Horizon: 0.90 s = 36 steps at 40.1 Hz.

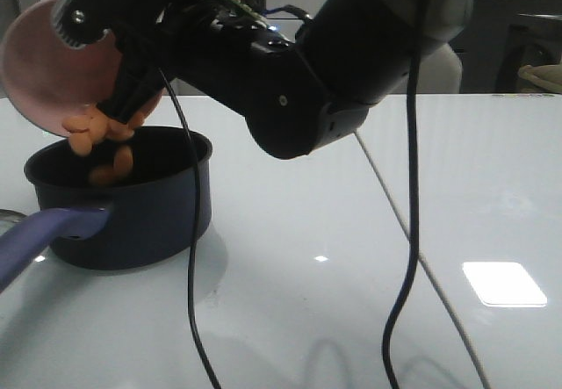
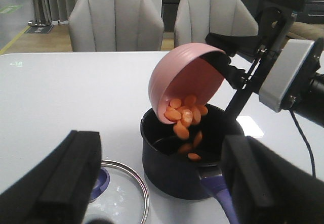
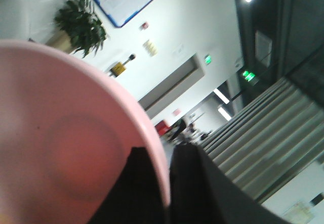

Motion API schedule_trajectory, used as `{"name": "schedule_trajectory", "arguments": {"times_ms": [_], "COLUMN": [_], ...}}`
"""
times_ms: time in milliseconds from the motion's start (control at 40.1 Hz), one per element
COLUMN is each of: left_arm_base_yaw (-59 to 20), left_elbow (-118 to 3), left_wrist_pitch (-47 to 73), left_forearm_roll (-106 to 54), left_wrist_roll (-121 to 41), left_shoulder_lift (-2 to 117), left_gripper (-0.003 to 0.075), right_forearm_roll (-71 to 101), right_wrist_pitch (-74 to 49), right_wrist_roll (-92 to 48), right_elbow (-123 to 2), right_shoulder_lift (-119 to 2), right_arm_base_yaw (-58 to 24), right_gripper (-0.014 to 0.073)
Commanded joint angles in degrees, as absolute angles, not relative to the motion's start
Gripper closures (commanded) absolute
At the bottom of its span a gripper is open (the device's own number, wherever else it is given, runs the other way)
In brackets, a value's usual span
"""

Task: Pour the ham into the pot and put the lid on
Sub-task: 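Tilt the pink bowl to pour carrot slices into the pot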

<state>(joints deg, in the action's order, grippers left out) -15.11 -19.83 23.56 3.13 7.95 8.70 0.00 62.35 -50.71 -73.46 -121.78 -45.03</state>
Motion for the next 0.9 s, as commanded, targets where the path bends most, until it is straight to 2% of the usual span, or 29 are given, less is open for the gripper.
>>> {"name": "schedule_trajectory", "arguments": {"times_ms": [0,250,324,399,474,549,699,874], "left_arm_base_yaw": [-15.38,-15.38,-15.38,-15.38,-15.38,-15.38,-15.38,-15.38], "left_elbow": [-21.32,-21.32,-21.32,-21.32,-21.32,-21.32,-21.32,-21.32], "left_wrist_pitch": [19.28,19.28,19.28,19.28,19.28,19.28,19.28,19.28], "left_forearm_roll": [3.21,3.21,3.21,3.21,3.21,3.21,3.21,3.21], "left_wrist_roll": [8.04,8.04,8.04,8.04,8.04,8.04,8.04,8.04], "left_shoulder_lift": [9.23,9.23,9.23,9.23,9.23,9.23,9.23,9.23], "left_gripper": [0.0188,0.0188,0.0188,0.0188,0.0188,0.0188,0.0188,0.0188], "right_forearm_roll": [-0.51,-1.15,2.11,6.64,11.22,14.72,21.95,23.03], "right_wrist_pitch": [72.39,73.71,72.47,70.56,63.16,50.42,26.46,7.89], "right_wrist_roll": [-52.87,-55.87,-50.51,-39.33,-30.48,-27.1,-26.69,-27.32], "right_elbow": [-74.39,-73.86,-73.86,-73.86,-74.12,-74.92,-77.7,-77.77], "right_shoulder_lift": [-118.15,-118.62,-118.62,-118.2,-116.65,-114.12,-107.94,-100.52], "right_arm_base_yaw": [-44.81,-44.81,-44.87,-44.92,-44.92,-44.84,-44.73,-42.89], "right_gripper": [0.0458,0.0458,0.0458,0.0458,0.0458,0.0458,0.0458,0.0458]}}
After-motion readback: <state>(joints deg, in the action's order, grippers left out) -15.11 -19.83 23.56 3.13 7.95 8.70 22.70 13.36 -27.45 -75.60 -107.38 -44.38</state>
